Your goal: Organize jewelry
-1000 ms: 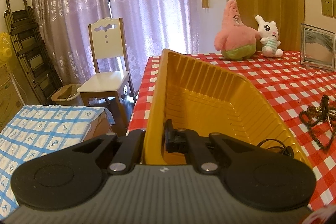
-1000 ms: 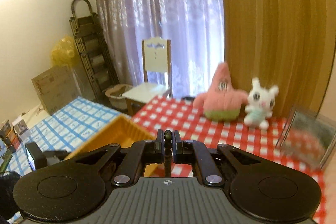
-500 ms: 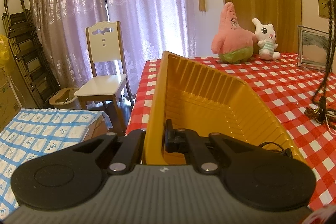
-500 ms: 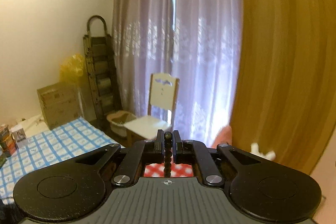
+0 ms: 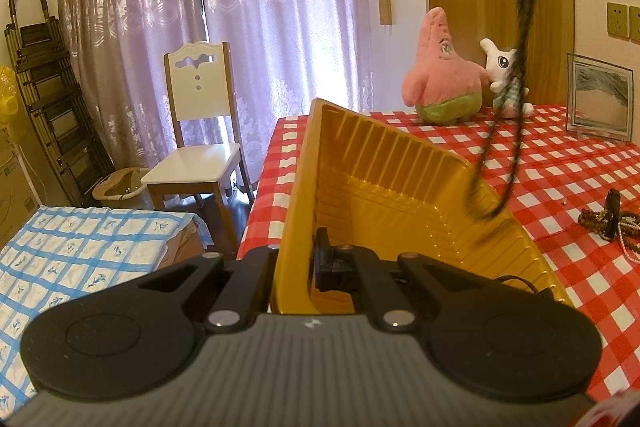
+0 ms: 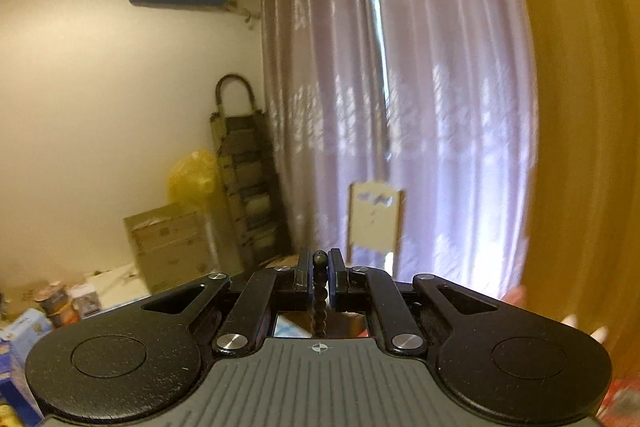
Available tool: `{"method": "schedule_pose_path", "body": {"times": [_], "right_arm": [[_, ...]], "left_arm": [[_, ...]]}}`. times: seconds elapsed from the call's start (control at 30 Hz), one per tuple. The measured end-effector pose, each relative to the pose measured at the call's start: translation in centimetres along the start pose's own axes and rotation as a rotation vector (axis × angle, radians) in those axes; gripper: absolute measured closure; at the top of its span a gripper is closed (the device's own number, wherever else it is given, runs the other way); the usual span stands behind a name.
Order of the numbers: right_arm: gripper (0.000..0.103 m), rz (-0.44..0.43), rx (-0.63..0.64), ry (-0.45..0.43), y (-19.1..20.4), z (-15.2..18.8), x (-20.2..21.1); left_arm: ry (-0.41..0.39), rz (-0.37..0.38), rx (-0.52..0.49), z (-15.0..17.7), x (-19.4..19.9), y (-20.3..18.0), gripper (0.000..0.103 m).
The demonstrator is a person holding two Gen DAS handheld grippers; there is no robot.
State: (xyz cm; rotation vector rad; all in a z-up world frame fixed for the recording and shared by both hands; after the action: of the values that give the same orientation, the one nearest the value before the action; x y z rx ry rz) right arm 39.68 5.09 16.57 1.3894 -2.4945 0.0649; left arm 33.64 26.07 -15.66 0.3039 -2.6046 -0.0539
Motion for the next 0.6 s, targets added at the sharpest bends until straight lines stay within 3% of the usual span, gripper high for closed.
{"method": "schedule_pose_path", "body": {"times": [0.17, 0.4, 0.6], "right_arm": [[0.096, -0.036, -0.088, 0.163, -0.2, 6.4, -5.1], [0.096, -0.037, -0.265, 0.374, -2.4, 18.2, -11.1], [0.096, -0.023, -0.359, 0.472, -4.4, 25.0, -14.7]], "left_arm": [[0.0, -0.002, -0.002, 0.0, 0.1, -0.1, 0.1], [-0.004, -0.002, 0.001, -0.2, 0.1, -0.2, 0.1], [0.005, -0.005, 0.008, 0.0, 0.0, 0.1, 0.1]]}}
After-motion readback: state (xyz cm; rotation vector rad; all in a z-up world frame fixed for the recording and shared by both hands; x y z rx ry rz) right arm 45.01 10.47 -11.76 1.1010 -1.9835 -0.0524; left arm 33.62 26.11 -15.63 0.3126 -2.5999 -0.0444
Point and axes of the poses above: each gripper's, at about its wrist camera, not at the fingertips, and x roughly against the way its jaws point, y to its left, z to its underside, the point moved 8 cm from there along -x, roughly the way its jaws point, and after that the axes turned 2 degrees about y, right-handed, at the moved point
